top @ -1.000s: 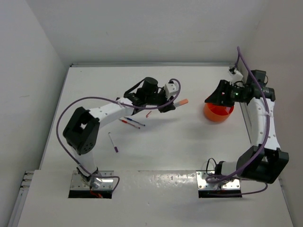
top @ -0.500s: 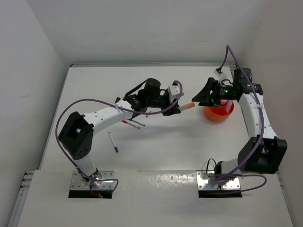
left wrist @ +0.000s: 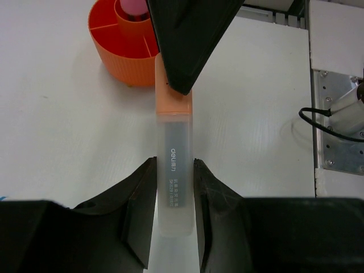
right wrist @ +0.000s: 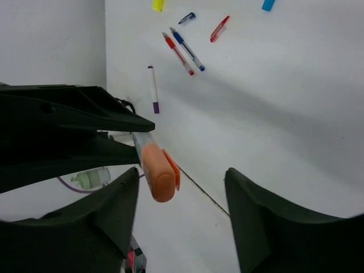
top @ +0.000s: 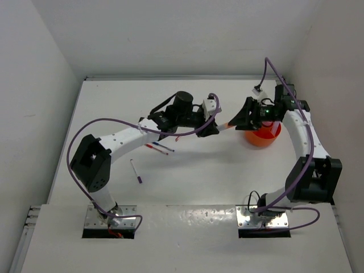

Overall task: Sort the stationery into containers
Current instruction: Pick up the pen from the center of the board, then place the pen in the storage box.

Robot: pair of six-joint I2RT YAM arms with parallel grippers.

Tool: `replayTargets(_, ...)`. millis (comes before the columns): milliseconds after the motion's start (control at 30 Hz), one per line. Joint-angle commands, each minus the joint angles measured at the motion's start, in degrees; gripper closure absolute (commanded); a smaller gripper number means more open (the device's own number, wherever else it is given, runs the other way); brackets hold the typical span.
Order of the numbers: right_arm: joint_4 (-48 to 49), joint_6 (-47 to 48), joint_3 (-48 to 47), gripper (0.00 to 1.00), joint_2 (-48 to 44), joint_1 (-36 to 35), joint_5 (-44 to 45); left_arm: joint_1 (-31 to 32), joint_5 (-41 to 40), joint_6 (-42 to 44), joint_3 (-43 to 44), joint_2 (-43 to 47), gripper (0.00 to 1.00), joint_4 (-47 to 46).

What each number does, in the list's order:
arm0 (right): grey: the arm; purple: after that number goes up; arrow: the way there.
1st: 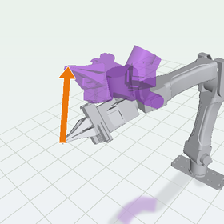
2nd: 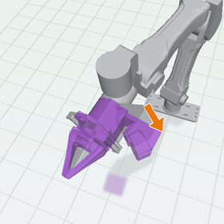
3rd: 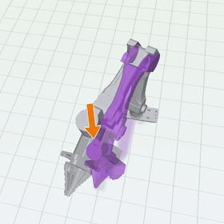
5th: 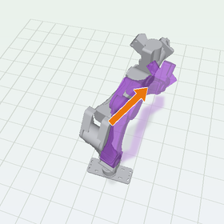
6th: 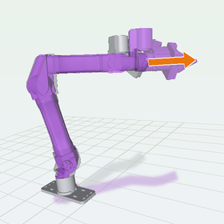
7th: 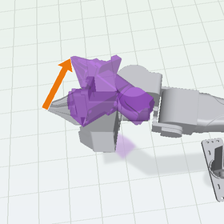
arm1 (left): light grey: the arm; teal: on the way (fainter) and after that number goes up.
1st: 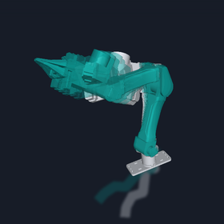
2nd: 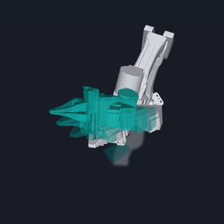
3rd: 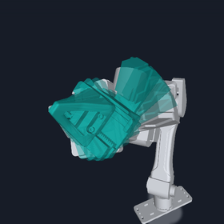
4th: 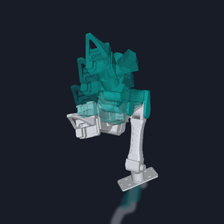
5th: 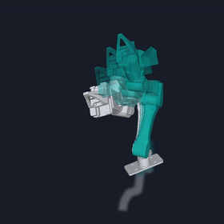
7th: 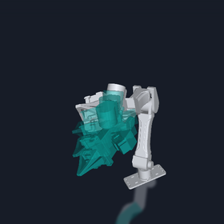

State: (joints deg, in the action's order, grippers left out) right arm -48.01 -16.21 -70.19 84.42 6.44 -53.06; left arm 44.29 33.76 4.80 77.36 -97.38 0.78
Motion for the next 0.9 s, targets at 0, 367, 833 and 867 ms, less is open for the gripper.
replayTargets(0, 2.0, 0.9, 0.1, 0.42, 0.0, -1.1, -0.5, 0.2, 1.7, -1.3, 2.6, 0.5, 1.00, -1.7)
replayTargets(367, 3.7, -0.9, 0.7, 0.89, -0.2, -1.7, -7.1, 0.3, 1.8, -2.2, 2.8, -0.5, 1.00, -2.6)
replayTargets(833, -21.7, 26.3, -23.6, 1.00, 0.2, 9.6, 18.6, -8.1, -8.0, -3.2, 2.3, 1.1, 0.00, 2.6)
replayTargets(867, -25.3, 29.4, -25.5, 1.00, 1.0, 11.0, 23.0, -8.9, -7.7, -2.7, 2.3, 1.1, 0.00, 3.3)
